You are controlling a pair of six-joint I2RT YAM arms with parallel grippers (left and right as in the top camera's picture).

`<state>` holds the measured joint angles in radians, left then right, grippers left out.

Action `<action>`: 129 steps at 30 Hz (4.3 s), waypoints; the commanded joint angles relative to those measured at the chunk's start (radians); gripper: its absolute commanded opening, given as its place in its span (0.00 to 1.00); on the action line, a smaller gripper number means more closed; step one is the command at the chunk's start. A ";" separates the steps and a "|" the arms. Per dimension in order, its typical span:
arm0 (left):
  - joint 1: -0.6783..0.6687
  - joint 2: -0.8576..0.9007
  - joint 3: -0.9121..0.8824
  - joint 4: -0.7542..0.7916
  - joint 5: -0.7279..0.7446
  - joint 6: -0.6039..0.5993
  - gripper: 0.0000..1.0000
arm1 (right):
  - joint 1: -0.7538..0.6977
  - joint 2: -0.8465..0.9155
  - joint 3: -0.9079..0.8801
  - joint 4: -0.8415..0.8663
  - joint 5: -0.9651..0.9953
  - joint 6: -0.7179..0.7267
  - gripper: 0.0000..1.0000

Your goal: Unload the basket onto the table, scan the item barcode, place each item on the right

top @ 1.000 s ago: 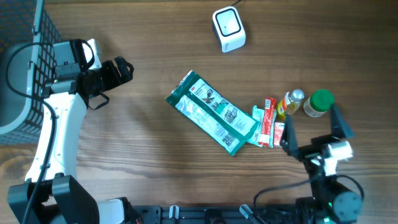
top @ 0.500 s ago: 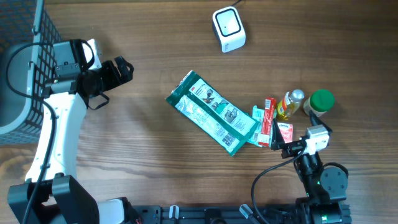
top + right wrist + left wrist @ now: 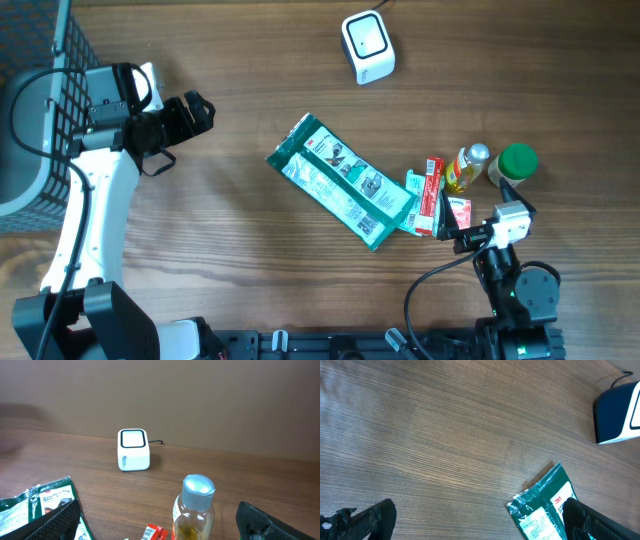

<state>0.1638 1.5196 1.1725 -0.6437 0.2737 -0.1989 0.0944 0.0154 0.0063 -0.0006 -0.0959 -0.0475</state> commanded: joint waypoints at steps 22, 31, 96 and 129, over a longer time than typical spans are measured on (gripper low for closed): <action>0.003 -0.001 -0.008 0.001 -0.006 0.009 1.00 | -0.005 -0.011 -0.001 0.003 0.017 -0.005 1.00; 0.003 -0.001 -0.008 0.001 -0.006 0.009 1.00 | -0.005 -0.011 -0.001 0.003 0.017 -0.005 1.00; -0.122 -1.516 -0.745 0.925 -0.066 0.005 1.00 | -0.005 -0.011 -0.001 0.003 0.017 -0.005 1.00; -0.120 -1.516 -1.167 0.594 -0.155 0.186 1.00 | -0.005 -0.011 -0.001 0.003 0.017 -0.005 1.00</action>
<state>0.0475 0.0120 0.0074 -0.0082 0.1307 -0.1364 0.0944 0.0154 0.0063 -0.0006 -0.0956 -0.0475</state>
